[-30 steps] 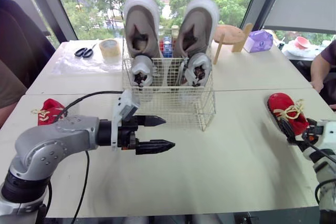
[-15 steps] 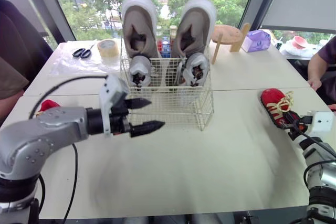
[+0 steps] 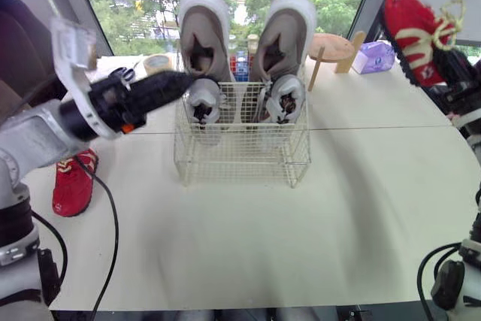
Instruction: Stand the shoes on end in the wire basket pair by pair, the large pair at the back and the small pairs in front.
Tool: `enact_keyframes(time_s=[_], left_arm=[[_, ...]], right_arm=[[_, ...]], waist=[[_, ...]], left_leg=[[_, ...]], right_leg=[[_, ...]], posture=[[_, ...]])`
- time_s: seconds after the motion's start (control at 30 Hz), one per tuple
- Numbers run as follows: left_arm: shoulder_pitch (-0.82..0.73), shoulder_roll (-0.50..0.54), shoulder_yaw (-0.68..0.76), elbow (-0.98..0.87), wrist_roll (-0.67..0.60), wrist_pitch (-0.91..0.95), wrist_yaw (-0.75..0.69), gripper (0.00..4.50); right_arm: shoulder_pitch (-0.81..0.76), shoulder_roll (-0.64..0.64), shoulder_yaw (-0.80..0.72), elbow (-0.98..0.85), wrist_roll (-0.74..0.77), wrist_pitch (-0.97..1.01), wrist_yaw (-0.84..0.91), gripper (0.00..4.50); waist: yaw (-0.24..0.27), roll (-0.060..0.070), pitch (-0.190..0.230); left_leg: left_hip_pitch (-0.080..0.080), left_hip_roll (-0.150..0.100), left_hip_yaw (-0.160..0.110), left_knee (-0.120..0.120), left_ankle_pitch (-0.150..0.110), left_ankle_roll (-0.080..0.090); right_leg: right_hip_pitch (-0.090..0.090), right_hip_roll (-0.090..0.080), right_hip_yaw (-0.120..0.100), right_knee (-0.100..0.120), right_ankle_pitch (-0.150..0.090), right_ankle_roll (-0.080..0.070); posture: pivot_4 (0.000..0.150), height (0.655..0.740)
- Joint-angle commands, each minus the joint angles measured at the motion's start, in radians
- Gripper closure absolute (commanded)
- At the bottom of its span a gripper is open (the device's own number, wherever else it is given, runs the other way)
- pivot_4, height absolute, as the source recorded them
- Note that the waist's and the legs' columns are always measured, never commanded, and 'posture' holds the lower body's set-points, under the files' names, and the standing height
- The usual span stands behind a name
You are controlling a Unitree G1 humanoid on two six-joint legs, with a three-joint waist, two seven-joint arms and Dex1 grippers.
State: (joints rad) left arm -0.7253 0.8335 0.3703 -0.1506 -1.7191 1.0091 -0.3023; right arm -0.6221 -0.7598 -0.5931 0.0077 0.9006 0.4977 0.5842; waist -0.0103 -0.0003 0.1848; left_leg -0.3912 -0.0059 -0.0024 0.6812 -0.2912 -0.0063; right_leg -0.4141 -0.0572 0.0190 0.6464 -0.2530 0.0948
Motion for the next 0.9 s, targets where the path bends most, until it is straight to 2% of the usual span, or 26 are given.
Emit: enact_keyframes(time_s=[0.03, 0.17, 0.33, 0.57, 0.9], left_arm=[[-0.12, 0.002, 0.029, 0.106, -0.064, -0.036, 0.031, 0.0], [-0.214, -0.025, -0.006, 0.173, -0.069, -0.012, 0.032, 0.0], [-0.314, -0.065, -0.045, 0.231, -0.064, 0.027, 0.021, 0.0], [-0.409, -0.094, -0.122, 0.33, -0.128, 0.162, 0.032, 0.0], [-0.5, -0.145, -0.151, 0.453, -0.223, 0.231, 0.084, 0.0]], right_arm=[[-0.126, -0.065, 0.004, -0.132, 0.138, 0.063, 0.046, 4.28], [-0.196, -0.104, 0.095, -0.176, 0.158, 0.117, 0.121, 4.28], [-0.271, -0.095, 0.188, -0.217, 0.172, 0.142, 0.188, 4.28], [-0.33, -0.078, 0.28, -0.285, 0.162, 0.148, 0.242, 4.28], [-0.325, -0.095, 0.388, -0.357, -0.016, 0.078, 0.288, 4.28]], waist=[[-0.001, 0.0, 0.0], [-0.002, -0.002, 0.0], [0.001, -0.003, 0.001], [-0.002, -0.004, 0.001], [-0.002, -0.004, 0.001]], left_leg=[[-0.001, 0.0, 0.0, 0.0, 0.0, 0.0], [-0.001, 0.001, 0.0, -0.001, 0.0, 0.001], [-0.001, 0.0, 0.001, 0.0, 0.0, 0.001], [-0.01, 0.0, 0.001, 0.0, 0.0, 0.0], [-0.015, -0.001, 0.0, 0.001, 0.001, -0.001]], right_leg=[[-0.001, 0.0, 0.0, 0.0, 0.0, 0.0], [0.0, 0.001, -0.001, -0.002, 0.0, 0.0], [-0.001, 0.0, -0.001, -0.001, 0.0, 0.0], [-0.011, -0.001, -0.001, 0.0, 0.0, 0.001], [-0.015, -0.003, -0.001, 0.001, 0.0, 0.001]], posture=[[0.15, 0.74], [0.15, 0.74], [0.15, 0.74], [0.15, 0.74], [0.15, 0.74]])
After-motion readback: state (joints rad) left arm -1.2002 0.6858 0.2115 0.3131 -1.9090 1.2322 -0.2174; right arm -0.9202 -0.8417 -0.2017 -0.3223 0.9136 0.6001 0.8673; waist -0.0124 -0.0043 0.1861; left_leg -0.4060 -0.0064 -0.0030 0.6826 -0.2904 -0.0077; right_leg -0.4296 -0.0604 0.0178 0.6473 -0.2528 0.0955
